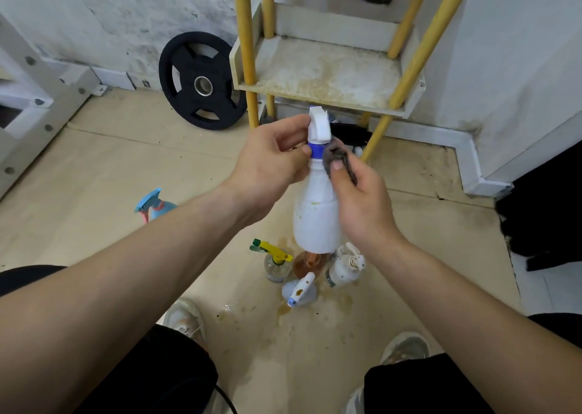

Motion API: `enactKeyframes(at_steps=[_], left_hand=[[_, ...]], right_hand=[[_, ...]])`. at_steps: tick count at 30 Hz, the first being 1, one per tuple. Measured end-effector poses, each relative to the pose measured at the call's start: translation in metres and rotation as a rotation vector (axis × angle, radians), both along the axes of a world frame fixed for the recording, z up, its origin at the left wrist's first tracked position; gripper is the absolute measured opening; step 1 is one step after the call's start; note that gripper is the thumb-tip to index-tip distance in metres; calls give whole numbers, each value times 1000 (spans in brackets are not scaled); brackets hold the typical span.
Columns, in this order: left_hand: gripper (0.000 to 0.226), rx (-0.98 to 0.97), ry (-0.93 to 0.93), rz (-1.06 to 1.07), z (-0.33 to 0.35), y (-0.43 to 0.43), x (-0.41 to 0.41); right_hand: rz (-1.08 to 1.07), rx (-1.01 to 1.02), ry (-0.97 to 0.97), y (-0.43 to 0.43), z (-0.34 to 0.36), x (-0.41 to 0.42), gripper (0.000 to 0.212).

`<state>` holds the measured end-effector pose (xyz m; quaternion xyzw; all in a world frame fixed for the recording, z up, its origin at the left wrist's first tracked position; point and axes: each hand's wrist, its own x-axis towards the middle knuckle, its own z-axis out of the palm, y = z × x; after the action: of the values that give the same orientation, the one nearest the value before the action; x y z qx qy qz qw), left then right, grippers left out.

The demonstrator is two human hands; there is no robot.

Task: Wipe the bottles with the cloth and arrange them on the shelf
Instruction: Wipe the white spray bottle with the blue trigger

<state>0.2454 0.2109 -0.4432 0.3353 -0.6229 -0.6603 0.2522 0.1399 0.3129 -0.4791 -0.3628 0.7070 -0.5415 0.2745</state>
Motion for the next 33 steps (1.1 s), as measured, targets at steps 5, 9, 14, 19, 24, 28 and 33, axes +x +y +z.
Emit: enactKeyframes(at_steps=[5,9,14,19,24,28,33], left_hand=[[57,-62,-69,58,-2,1,0],[88,-50,-185,53,-3,-10,0],[58,53,-99,-106,-3,-17,3],[67,-43,-106,-37,-1,-18,3],[62,-144,-119,35,1,-11,0],[62,-220,-107,104,-4,-10,-1],[67,-238,-67,180,-13,-15,-2]], right_hand=[[15,-36,-170,-2,7,-11,26],[49,-21,-317,-3,14,-20,29],[77,-11,-455,-3,17,-24,31],[69,-7,-495,-4,19,-22,26],[50,-35,-547,-4,18,-18,26],[49,-56,-571,-4,15,-10,28],[34,-46,-576,-3,12,-2,27]])
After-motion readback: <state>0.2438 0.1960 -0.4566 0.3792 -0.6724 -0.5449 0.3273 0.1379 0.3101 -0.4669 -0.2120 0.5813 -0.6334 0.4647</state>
